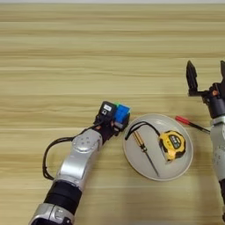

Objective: Move the objects on the table

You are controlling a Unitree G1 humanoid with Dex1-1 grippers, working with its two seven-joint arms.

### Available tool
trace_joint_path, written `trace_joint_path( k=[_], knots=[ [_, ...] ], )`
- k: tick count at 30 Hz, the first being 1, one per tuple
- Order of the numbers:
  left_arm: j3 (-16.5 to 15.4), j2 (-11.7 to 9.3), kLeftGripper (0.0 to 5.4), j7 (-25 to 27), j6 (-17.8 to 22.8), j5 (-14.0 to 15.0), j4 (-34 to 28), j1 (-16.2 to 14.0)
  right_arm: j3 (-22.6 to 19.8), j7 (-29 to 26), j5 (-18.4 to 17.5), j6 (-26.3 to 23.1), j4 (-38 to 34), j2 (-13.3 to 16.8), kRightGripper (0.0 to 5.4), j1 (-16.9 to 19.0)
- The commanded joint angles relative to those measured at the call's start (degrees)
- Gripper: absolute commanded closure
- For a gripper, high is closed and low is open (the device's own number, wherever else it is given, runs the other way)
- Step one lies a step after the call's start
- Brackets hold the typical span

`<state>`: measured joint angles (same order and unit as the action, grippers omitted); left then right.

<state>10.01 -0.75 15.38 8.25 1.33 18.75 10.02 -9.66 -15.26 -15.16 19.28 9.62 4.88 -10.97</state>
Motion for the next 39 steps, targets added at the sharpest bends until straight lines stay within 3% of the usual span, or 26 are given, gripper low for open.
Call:
trace_joint_path(
  k=[1, 6, 15, 19, 24, 29, 35, 39],
  knots=[
    [0.19, 0.05, 1.6, -0.67, 0.07, -0.93, 0.06, 0.45, -0.43, 0.22, -0.45, -0.83, -0.49, 0.37, 0.0, 0.1],
    [2.11, -1.66, 1.1, -2.48, -3.79, -5.12, -0.54, 0.17, -0.51, 0.04, -0.4, -0.59, 0.28, 0.45, 0.0, -0.21],
    [1.6, -2.36, 0.2, -1.57, -4.11, -4.55, -9.24, -2.91, -1.4, -0.66, -0.86, -0.75, 0.97, 1.34, 0.0, -0.2],
    [-1.44, -3.4, 0.02, -1.83, -6.22, -2.31, -16.42, -5.56, -1.64, -1.31, -1.53, -1.09, 1.55, 2.06, 0.0, -0.34],
    [-6.37, -4.8, 0.02, -2.55, -8.04, 0.22, -21.19, -7.83, -1.61, -3.24, -3.36, -3.64, 0.82, 2.92, 0.0, 0.35],
    [-10.4, -5.26, 0.02, -4.76, -9.08, 1.14, -21.07, -8.7, 1.53, -5.29, -4.24, -13.75, -7.42, 4.99, 0.0, 5.0],
    [-10.32, -4.5, 0.02, -6.41, -9.51, 0.52, -18.93, -7.25, 9.64, -7.79, -1.31, -26.82, -21.74, 9.58, 0.0, 16.54],
    [-10.41, -4.5, 0.02, -6.99, -9.78, 0.51, -17.79, -6.63, 12.76, -7.34, 0.78, -31.44, -25.27, 10.4, 0.0, 20.15]
  ],
)
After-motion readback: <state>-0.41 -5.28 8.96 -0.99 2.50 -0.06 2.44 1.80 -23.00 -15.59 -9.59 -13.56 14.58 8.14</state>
